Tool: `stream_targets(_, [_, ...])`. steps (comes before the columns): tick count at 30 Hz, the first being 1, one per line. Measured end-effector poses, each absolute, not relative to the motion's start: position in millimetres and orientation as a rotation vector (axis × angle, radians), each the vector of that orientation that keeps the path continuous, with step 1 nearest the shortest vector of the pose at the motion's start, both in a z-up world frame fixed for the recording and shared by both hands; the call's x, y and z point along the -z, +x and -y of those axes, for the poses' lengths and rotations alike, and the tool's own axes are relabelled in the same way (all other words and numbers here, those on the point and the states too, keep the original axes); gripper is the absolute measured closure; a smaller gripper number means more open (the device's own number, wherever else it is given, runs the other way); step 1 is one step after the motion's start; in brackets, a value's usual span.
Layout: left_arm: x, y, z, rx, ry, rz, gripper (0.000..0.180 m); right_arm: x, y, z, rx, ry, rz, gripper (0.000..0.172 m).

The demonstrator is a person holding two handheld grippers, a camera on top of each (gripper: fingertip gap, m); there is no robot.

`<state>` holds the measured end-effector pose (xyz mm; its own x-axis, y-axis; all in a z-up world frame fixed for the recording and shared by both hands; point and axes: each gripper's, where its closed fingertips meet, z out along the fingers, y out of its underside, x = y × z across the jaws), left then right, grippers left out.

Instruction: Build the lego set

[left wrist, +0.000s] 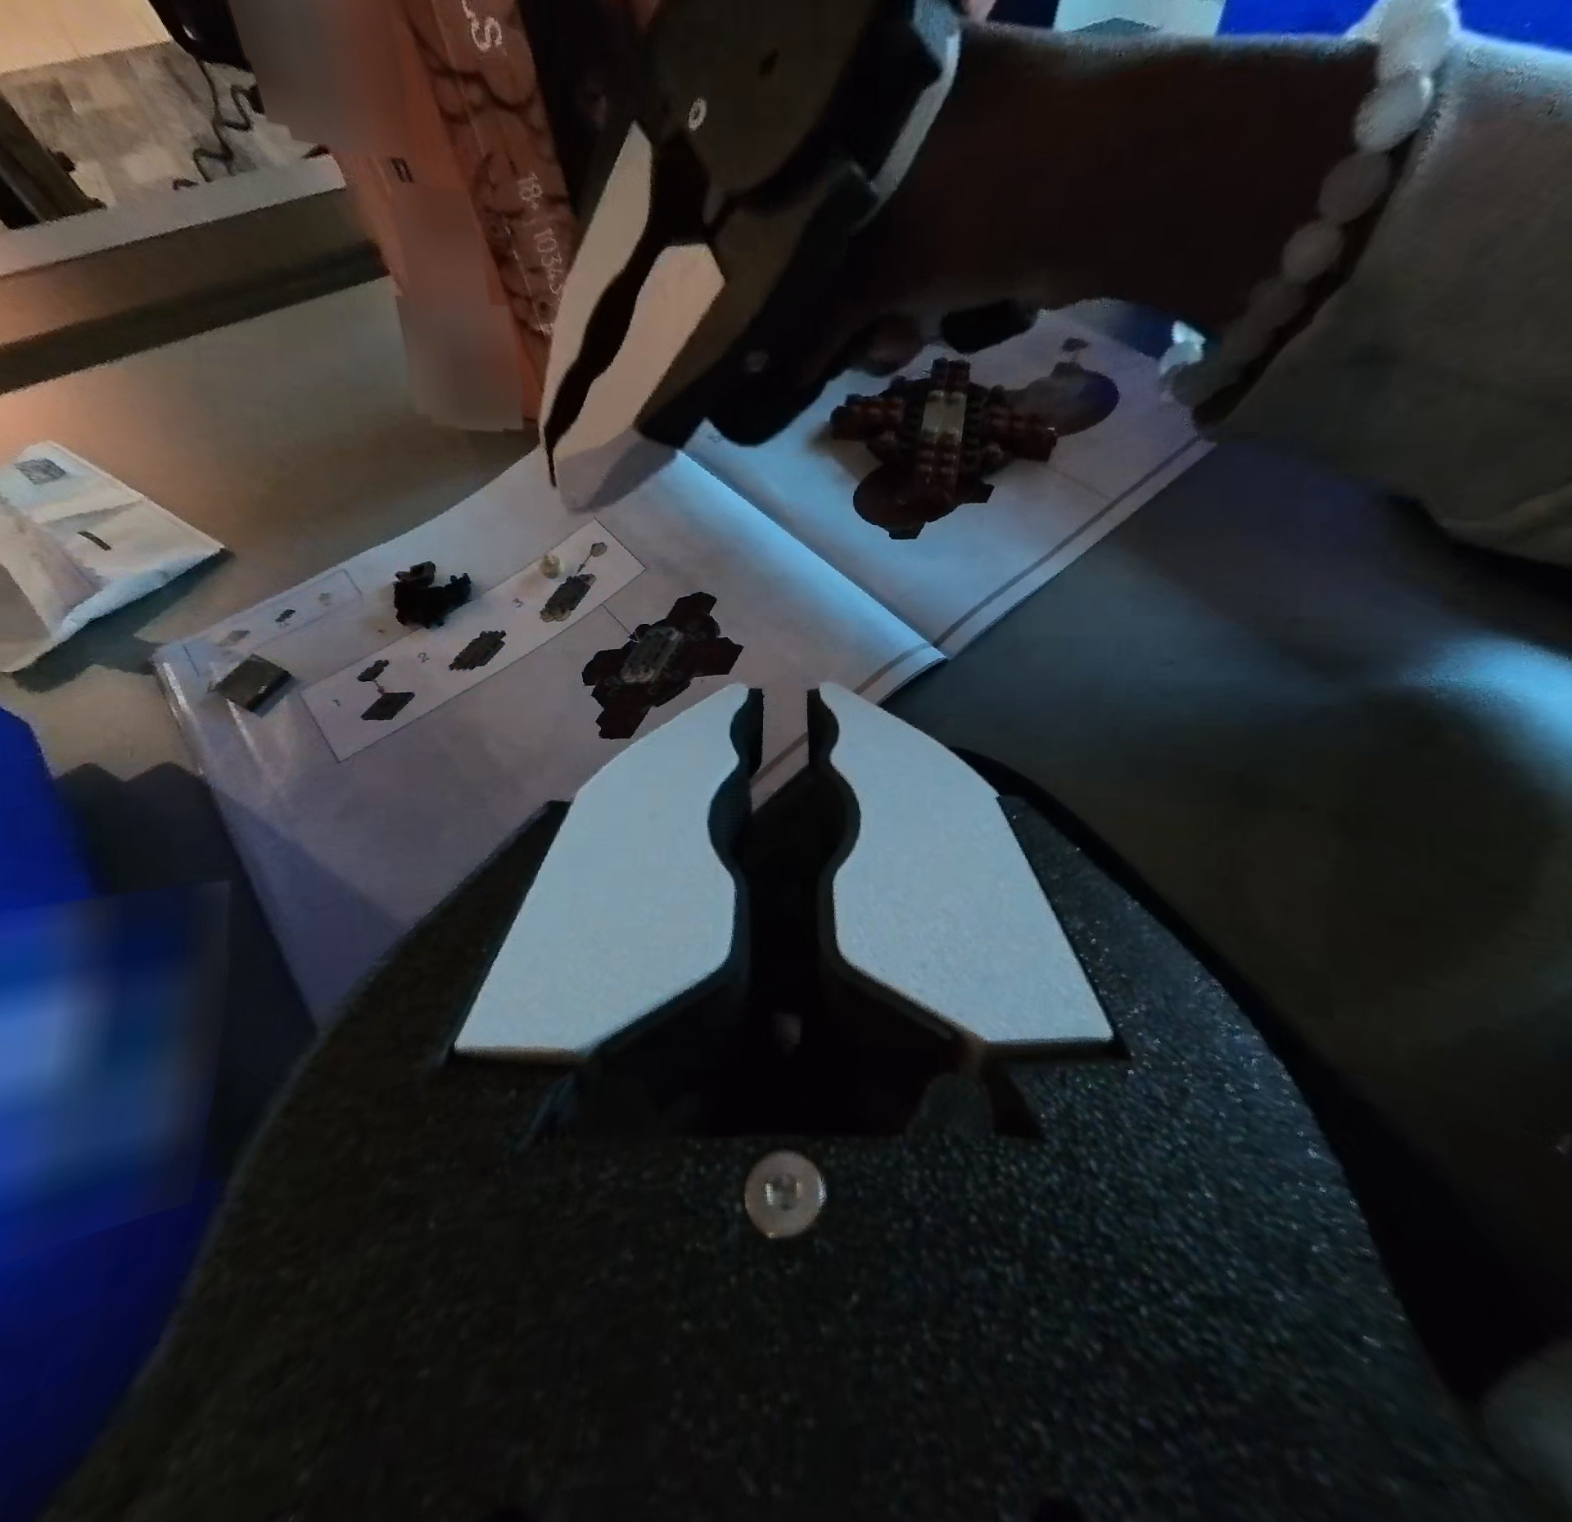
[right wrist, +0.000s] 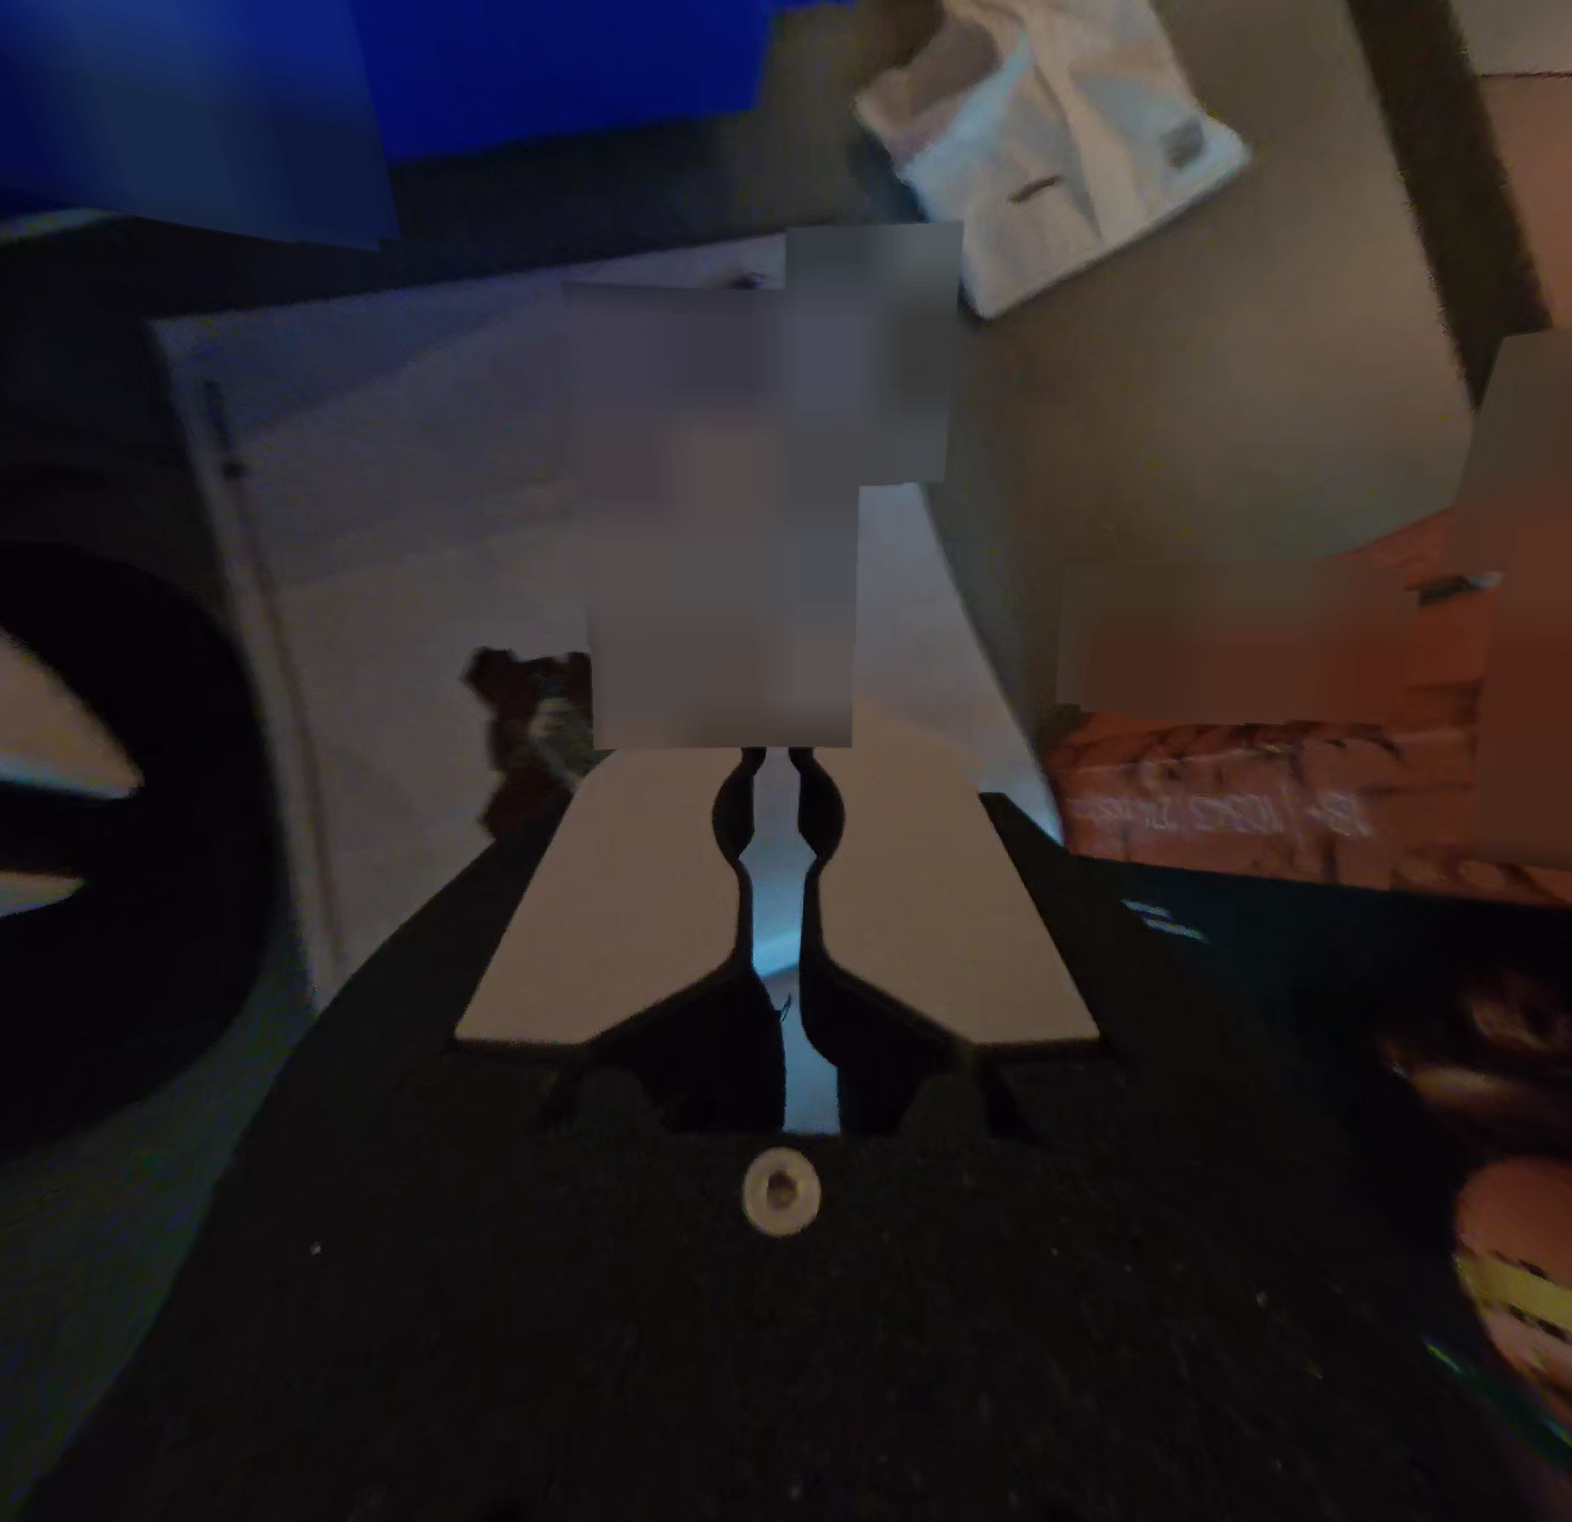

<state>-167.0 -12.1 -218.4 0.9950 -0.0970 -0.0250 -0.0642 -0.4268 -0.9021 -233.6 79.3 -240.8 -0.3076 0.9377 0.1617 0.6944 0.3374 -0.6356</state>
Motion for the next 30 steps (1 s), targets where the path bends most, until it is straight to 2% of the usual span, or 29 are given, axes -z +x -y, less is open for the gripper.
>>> stream_targets(8, [219, -167, 12, 0.047, -2.017, -0.112, 0.17, 263, -241, -76, -0.622, -1.497, 2.093, 0.172])
stream_targets(25, [222, -166, 12, 0.066, -2.038, -0.116, 0.17, 265, -250, -81, -0.678, -1.581, 1.989, 0.171])
stream_targets(30, [224, -166, 11, 0.057, -2.051, -0.123, 0.17, 249, -250, -81, -0.738, -1.543, 1.934, 0.169])
